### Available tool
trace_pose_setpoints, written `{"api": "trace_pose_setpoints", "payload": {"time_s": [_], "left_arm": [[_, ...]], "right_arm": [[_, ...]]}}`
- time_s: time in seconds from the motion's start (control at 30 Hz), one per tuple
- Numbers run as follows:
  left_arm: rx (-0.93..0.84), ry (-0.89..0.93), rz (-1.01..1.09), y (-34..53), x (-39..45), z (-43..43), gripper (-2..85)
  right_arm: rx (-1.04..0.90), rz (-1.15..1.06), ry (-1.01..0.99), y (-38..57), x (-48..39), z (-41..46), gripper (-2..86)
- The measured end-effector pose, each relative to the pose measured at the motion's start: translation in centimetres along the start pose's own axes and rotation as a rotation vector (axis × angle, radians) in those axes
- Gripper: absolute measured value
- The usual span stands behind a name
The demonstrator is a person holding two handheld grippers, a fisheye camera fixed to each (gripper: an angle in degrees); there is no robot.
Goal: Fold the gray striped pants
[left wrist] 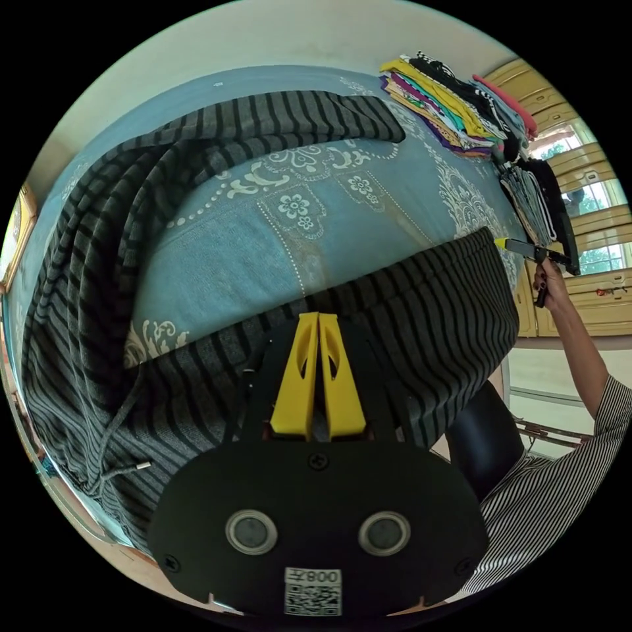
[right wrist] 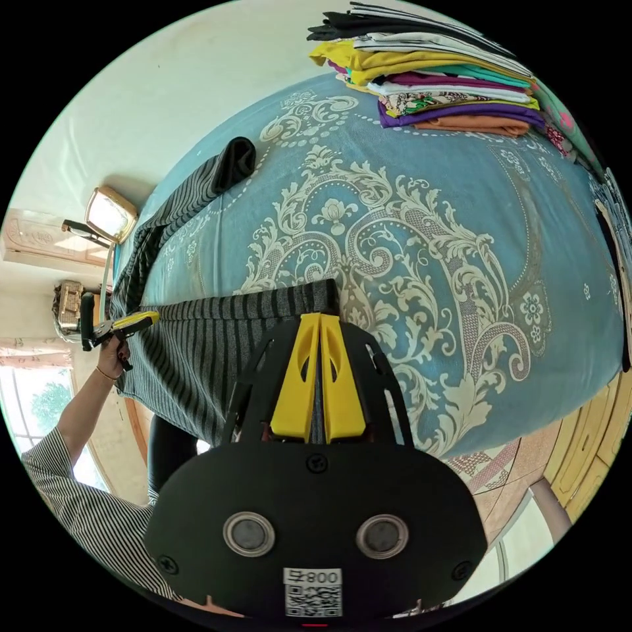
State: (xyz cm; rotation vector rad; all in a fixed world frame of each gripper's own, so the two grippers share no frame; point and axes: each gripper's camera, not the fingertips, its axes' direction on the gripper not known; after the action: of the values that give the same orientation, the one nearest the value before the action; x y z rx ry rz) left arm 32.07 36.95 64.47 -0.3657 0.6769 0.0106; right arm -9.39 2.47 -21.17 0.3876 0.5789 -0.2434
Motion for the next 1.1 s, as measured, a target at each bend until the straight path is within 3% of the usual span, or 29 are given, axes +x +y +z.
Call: {"api": "trace_pose_setpoints", "payload": {"time_s": [0.23, 0.5, 0.73, 0.9, 1.03, 1.1], "left_arm": [[0.130, 0.123, -0.064, -5.0, 1.7, 0.2, 1.1], [0.015, -0.069, 0.097, -7.0, 7.3, 5.5, 4.7], [0.025, -0.089, 0.107, -9.1, 8.8, 6.6, 0.6], [0.115, -0.060, 0.045, -10.1, 8.2, 6.5, 0.1], [0.020, -0.139, 0.045, -11.4, 8.4, 10.4, 0.0], [0.059, -0.132, 0.045, -10.8, 8.5, 10.3, 0.1]], "right_arm": [[0.033, -0.003, -0.081, -2.4, -0.1, -1.5, 0.7], [0.007, -0.015, -0.058, -3.1, -0.9, 0.5, 7.5], [-0.029, -0.074, 0.027, -5.3, -2.6, 0.6, 1.6], [0.085, -0.061, -0.033, -6.5, -2.5, -2.2, 0.5], [0.005, -0.025, 0.026, -9.0, -1.9, 0.4, 0.4], [-0.022, 0.004, 0.022, -9.9, -1.4, 1.7, 0.4]]}}
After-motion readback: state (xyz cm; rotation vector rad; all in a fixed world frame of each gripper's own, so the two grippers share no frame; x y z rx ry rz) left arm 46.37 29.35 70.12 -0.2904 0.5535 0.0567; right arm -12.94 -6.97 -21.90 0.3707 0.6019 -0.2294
